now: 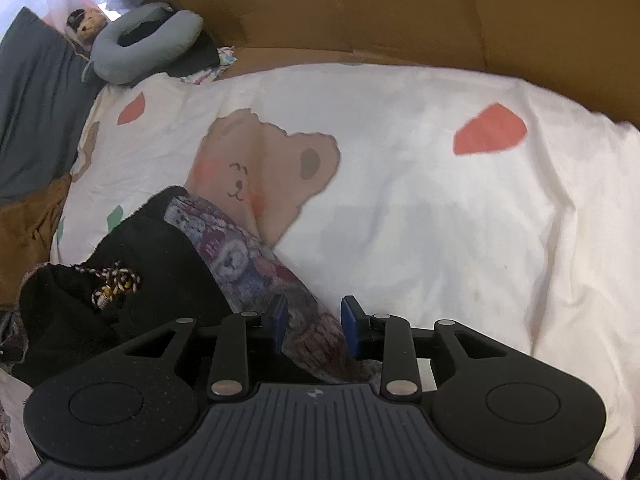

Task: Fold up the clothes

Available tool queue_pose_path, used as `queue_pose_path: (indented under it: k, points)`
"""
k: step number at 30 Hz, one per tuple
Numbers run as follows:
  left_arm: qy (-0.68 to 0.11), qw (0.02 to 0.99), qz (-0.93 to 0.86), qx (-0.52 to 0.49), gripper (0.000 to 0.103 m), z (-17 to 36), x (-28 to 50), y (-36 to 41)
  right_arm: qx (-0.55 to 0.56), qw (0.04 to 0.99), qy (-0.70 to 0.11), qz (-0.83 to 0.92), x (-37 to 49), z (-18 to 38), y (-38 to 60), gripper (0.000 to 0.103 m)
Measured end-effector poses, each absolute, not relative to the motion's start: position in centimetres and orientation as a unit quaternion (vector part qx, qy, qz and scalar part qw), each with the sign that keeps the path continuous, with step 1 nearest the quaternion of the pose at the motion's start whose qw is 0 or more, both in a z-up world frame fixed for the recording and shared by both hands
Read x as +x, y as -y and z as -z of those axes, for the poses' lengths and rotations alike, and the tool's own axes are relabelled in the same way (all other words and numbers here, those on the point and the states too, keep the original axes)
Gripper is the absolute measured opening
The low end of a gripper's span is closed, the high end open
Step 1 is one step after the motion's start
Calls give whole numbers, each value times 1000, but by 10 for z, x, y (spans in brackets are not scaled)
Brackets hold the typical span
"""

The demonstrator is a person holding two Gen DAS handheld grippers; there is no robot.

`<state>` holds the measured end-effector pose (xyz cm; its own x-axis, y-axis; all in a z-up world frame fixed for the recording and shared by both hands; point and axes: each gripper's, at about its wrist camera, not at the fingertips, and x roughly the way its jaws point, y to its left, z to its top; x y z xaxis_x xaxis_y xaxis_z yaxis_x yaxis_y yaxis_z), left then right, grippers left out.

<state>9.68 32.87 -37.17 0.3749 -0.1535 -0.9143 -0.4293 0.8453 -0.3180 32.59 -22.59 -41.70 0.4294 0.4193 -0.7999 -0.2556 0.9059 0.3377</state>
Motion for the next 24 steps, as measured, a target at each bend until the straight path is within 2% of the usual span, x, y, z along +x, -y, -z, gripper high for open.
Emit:
queue_pose_path:
  k: [9,18,22,24]
  points:
    - [-556,782,-115,-258,5,373,88,-336,18,842,-500,-201,353,425,210,31]
    - [-587,757,-130,-256,6,388,77,-332,12,831,-504,-235,343,425,193,31]
    - [-600,754,-128,-237,21,385,86,-330,14,829,-499,-252,332,422,187,31]
    - [-585,768,-129,-229,33,377,92,-331,14,830,-494,-260,327,420,184,32]
